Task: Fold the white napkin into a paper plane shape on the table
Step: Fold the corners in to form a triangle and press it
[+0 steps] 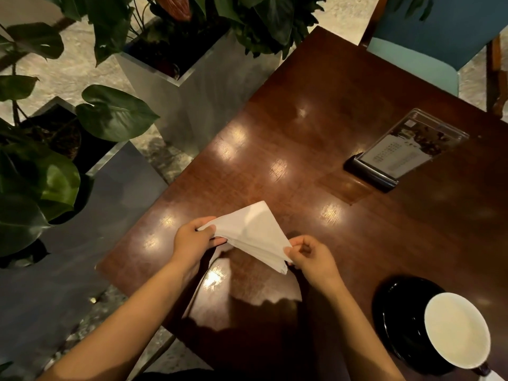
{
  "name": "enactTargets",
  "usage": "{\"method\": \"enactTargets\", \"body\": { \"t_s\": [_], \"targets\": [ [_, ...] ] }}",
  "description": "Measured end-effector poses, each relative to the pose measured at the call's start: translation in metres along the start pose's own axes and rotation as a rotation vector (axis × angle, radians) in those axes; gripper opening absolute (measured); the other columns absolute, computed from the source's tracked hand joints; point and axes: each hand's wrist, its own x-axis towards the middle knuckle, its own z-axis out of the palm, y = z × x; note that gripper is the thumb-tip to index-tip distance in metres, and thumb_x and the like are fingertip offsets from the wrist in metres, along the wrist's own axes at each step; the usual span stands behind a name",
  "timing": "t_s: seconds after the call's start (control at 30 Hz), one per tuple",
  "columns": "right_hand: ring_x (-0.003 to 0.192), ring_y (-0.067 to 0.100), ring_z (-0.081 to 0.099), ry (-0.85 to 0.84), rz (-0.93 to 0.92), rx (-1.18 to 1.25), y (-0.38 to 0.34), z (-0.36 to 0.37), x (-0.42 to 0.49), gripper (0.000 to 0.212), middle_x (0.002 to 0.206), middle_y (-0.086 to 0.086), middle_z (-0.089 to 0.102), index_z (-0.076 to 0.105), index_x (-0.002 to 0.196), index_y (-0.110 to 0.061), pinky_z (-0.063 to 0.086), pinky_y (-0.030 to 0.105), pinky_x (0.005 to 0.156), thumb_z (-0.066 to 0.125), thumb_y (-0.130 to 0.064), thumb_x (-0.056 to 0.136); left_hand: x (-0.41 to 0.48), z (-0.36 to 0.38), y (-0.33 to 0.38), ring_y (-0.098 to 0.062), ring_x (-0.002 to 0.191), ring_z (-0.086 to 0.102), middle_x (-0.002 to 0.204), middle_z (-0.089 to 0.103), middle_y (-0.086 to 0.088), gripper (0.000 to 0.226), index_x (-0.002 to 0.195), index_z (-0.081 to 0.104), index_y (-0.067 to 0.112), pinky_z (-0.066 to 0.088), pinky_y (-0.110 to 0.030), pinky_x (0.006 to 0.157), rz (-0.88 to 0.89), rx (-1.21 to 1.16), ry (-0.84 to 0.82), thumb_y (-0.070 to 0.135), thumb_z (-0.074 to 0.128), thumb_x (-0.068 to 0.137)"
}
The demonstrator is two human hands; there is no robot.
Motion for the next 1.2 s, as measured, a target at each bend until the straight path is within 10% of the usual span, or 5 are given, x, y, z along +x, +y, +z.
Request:
{"method": "enactTargets", "body": {
  "t_s": [0.33, 0.6, 0.73, 1.0, 1.2],
  "targets": [
    [0.103, 0.005, 0.05, 0.193, -0.214, -0.254, 0.037, 0.036, -0.035, 0.038, 0.111, -0.011, 0.056, 0.052, 0.12, -0.024, 0.046, 0.024, 0.086, 0.067, -0.023, 0.085, 0.005, 0.002, -0.013, -0.01, 0.071, 0.072, 0.096, 0.069, -0.003, 0.022, 0.099, 0.066, 0.013, 0.059, -0.022, 0.063, 0.048, 0.08, 0.052, 0.0, 0.051, 0.089],
    [0.083, 0.018, 0.053, 0.339, -0.386, -0.428, 0.033, 0.023, -0.018, 0.004, 0.086, 0.001, 0.058, 0.061, 0.089, -0.008, 0.047, 0.034, 0.073, 0.062, -0.005, 0.086, 0.006, -0.005, -0.007, -0.018, 0.064, 0.072, 0.101, 0.066, -0.011, 0.021, 0.1, 0.065, 0.009, 0.059, -0.023, 0.057, 0.032, 0.063, 0.022, -0.002, 0.053, 0.087],
    [0.083, 0.023, 0.055, 0.283, -0.473, -0.505, 0.036, 0.014, -0.008, 0.005, 0.087, 0.004, 0.06, 0.063, 0.09, -0.005, 0.045, 0.032, 0.072, 0.063, -0.004, 0.086, 0.002, -0.004, -0.005, -0.016, 0.054, 0.067, 0.113, 0.06, -0.012, 0.025, 0.109, 0.064, 0.013, 0.051, -0.014, 0.049, 0.22, 0.516, -0.004, 0.006, 0.051, 0.089],
    [0.084, 0.011, 0.048, 0.311, -0.472, -0.381, 0.042, 0.019, -0.003, 0.015, 0.087, -0.009, 0.055, 0.066, 0.095, -0.013, 0.04, 0.027, 0.074, 0.067, -0.005, 0.082, -0.033, 0.028, 0.001, -0.036, 0.131, 0.039, 0.143, 0.044, -0.011, 0.058, 0.131, 0.051, 0.022, 0.02, -0.053, 0.11, 1.023, 1.366, -0.03, 0.042, 0.067, 0.08],
    [0.079, 0.02, 0.053, 0.333, -0.553, -0.449, 0.043, 0.019, -0.003, 0.008, 0.081, 0.003, 0.059, 0.064, 0.084, -0.007, 0.049, 0.035, 0.07, 0.069, -0.002, 0.08, -0.018, 0.058, -0.012, -0.02, 0.146, 0.008, 0.156, 0.02, 0.0, 0.047, 0.144, 0.03, 0.025, -0.01, -0.036, 0.115, 1.093, 1.489, -0.464, 0.026, 0.041, 0.098]
  ]
}}
